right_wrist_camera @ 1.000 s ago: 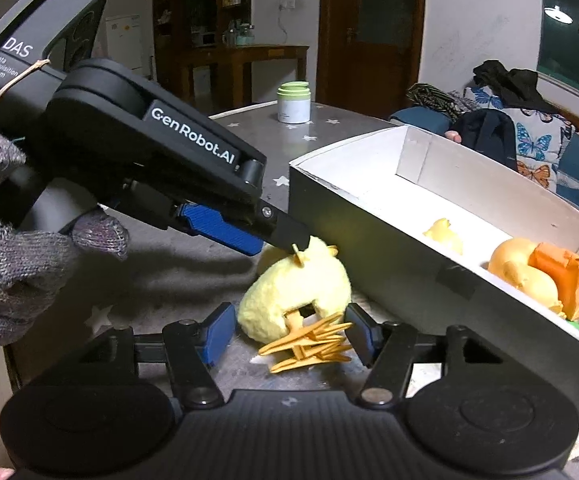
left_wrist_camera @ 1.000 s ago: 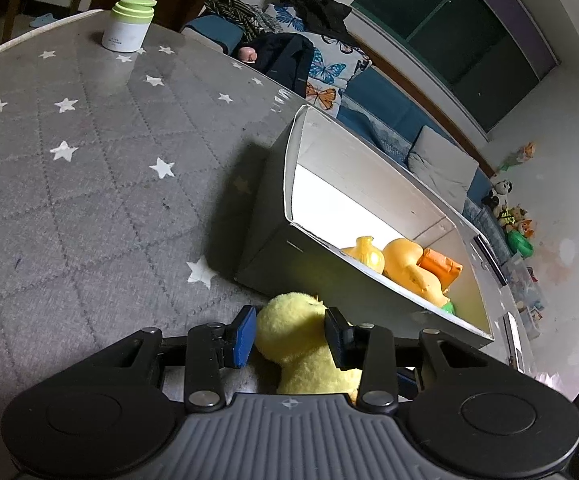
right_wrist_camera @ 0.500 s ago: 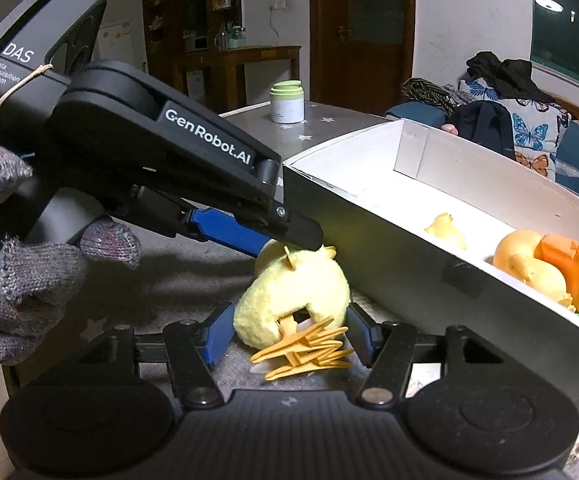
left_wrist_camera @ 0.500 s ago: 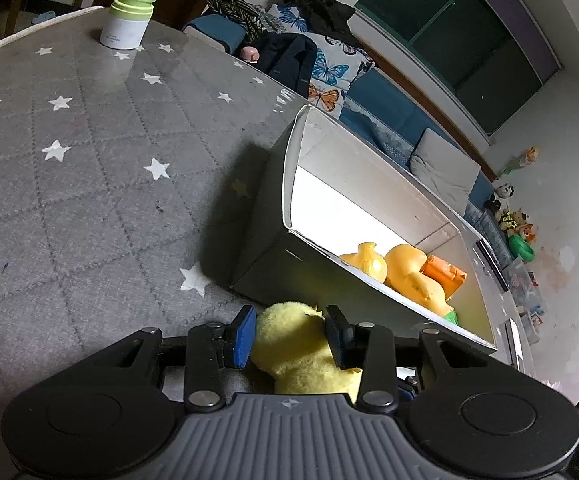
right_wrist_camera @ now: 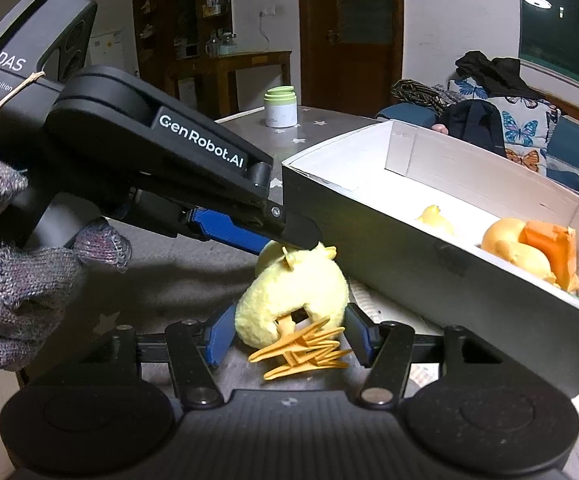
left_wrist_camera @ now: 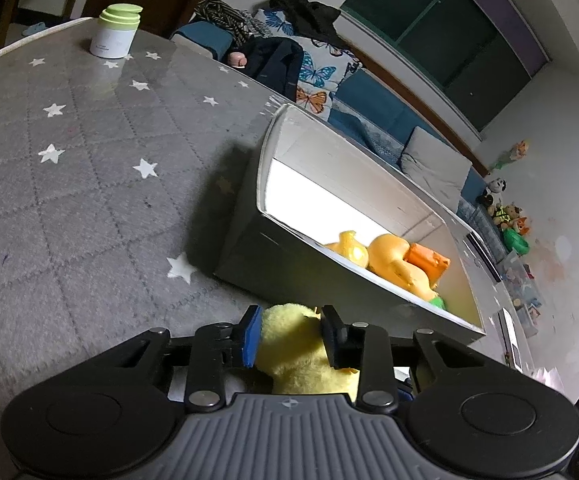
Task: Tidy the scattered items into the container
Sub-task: 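Close the left gripper on the yellow plush chick, then lift the plush chick and carry it over the box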
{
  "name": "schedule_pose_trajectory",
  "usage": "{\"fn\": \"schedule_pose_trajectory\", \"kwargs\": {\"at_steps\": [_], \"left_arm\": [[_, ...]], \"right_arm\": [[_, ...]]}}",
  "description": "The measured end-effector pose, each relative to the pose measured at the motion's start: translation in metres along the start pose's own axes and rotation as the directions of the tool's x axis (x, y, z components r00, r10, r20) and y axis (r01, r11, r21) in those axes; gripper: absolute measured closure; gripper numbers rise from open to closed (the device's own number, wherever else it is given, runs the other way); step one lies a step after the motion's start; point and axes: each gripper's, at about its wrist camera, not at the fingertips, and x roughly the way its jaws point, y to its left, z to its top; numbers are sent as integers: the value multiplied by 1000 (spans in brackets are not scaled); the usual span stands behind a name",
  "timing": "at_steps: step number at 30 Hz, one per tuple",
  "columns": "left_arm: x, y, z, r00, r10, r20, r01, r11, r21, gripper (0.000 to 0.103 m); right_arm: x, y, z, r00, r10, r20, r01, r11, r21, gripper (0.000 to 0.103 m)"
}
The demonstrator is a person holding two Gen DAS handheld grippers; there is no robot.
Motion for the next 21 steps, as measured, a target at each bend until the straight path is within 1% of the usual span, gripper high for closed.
{"fn": "schedule_pose_trajectory", "kwargs": {"at_steps": [4,8,10,13,18,21], "left_arm": [[-4,-10,-1,1000,-13,4,13,1000,19,70],[-12,-24,0,999,-22,23,21,998,54,73],[-17,-31,2,999,-28,39,25,997,73,77],[-22,-39,7,998,-40,57,35,995,93,80],[-23,-45,12,997,-45,68,39,994,98,80],[-19,-43,9,998,-33,62,28,997,77,72]], "right_arm": [[-10,-1,-3,1000,-8,16,8,1000,16,44],[-23,-4,-4,999,-23,46,21,999,40,44],[-28,-6,-2,998,-30,58,27,998,50,44],[-33,-11,2,996,-40,78,35,997,67,44],[-37,-17,7,994,-46,103,37,995,90,44],[-37,-17,6,994,-43,105,33,995,93,44]]}}
